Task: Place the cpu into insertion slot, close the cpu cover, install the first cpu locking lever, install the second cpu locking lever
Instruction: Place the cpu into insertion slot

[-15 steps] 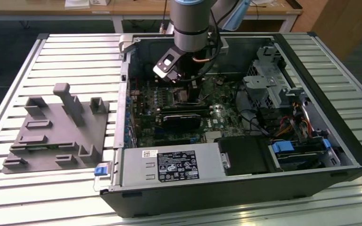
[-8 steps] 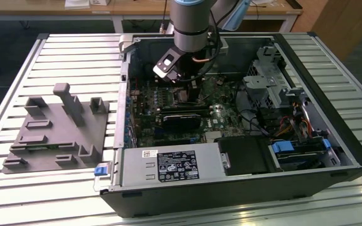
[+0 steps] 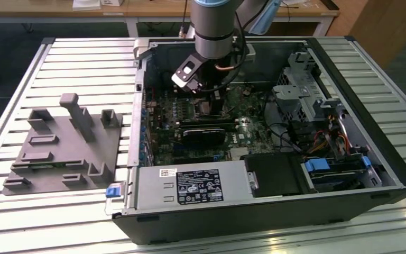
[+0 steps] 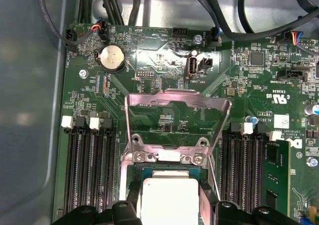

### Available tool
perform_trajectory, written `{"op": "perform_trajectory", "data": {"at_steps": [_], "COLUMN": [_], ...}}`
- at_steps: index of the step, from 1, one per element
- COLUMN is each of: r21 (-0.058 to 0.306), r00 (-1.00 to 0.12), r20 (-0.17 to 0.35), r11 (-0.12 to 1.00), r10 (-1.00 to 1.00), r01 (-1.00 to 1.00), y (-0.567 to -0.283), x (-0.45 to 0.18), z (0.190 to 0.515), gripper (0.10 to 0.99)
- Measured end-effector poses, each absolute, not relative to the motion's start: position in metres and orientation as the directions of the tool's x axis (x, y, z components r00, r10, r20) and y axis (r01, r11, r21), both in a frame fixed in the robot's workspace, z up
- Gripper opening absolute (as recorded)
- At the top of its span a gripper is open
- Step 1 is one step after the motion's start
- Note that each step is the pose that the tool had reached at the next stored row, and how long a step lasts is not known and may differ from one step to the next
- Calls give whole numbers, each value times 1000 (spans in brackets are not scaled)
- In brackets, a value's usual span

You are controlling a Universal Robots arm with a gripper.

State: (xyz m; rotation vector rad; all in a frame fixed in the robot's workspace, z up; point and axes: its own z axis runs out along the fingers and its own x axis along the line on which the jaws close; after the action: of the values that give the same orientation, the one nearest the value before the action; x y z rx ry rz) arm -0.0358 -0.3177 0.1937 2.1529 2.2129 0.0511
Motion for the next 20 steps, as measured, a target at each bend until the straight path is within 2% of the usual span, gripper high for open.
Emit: {"op": "perform_trajectory", "data": {"at_steps": [9,12,13,20], "r21": [61,61,61,61], "r00": [-26,-26,-26,-26], "r20": [-15,-15,-15,-15], "r11": [27,27,27,27], "r10": [1000,1000,1000,1000], "r01": [998,998,998,998], "y": [-318,-318,-318,-317], "x": [-36,-36,-36,-36], "z": [193,193,193,193], "gripper": [541,553,616,616]}}
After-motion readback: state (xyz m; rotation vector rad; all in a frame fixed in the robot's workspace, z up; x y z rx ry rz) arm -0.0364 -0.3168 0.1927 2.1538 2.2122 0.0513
